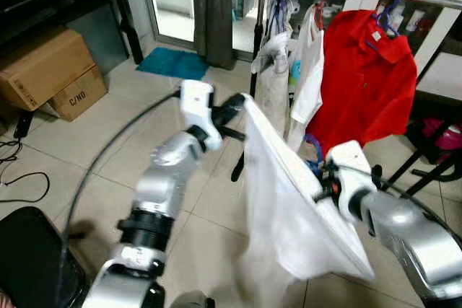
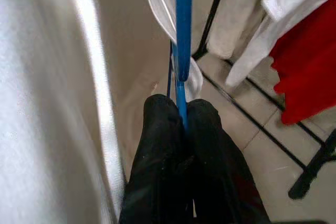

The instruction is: Hang hanger

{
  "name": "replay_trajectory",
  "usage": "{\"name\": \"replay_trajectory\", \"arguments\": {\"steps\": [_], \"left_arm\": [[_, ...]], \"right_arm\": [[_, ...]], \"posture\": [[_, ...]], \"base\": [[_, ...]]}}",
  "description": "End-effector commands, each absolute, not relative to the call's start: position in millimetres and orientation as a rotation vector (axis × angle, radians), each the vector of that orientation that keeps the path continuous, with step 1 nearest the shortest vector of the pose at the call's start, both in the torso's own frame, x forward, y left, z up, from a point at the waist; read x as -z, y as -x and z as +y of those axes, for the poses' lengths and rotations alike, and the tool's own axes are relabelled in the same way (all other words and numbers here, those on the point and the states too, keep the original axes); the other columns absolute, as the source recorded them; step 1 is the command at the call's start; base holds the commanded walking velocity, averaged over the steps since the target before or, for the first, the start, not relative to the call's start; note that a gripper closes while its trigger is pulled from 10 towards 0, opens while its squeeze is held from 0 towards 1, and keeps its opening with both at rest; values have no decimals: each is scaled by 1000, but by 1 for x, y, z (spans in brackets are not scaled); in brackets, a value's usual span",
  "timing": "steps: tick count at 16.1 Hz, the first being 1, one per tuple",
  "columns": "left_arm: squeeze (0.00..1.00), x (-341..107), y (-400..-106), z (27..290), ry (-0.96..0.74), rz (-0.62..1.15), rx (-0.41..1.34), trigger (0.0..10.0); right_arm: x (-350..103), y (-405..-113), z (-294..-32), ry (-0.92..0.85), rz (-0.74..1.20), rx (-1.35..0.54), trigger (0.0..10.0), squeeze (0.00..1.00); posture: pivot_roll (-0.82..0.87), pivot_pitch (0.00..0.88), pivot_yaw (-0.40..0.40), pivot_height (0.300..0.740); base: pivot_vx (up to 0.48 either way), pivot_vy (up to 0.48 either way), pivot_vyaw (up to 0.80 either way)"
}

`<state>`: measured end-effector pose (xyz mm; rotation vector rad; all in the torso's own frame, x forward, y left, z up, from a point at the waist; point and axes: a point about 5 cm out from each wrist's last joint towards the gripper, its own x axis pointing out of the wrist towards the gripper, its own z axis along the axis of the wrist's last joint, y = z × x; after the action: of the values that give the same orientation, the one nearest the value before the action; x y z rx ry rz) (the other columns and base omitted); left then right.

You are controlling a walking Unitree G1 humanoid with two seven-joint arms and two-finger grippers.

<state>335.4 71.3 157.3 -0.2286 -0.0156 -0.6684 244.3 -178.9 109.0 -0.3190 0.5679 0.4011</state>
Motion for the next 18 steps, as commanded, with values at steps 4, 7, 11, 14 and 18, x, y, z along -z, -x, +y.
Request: {"name": "replay_trajectory", "arguments": {"steps": [4,7,11,14,18], "left_arm": [[0,-156,-333,62,176,-17,651,0],[0,-160,-329,55,174,-29,723,0],[0,-166,-313,33,191,-62,917,0],[0,-162,-309,34,167,-47,922,0],[0,-157,-310,43,160,-33,883,0]], "right_arm": [[-128,-234,-201,415,607,-345,10000,0],[-142,-269,-209,187,421,-88,10000,0],[-147,-300,-183,-72,301,-86,10000,0],[-166,-317,-187,-93,168,20,10000,0],[-176,-322,-199,-78,100,109,10000,0]], "posture": [[29,21,14,740],[31,18,23,740],[50,6,11,740],[57,0,-1,740],[56,0,0,740]], "base": [[0,0,0],[0,0,0],[0,0,0],[0,0,0],[0,0,0]]}}
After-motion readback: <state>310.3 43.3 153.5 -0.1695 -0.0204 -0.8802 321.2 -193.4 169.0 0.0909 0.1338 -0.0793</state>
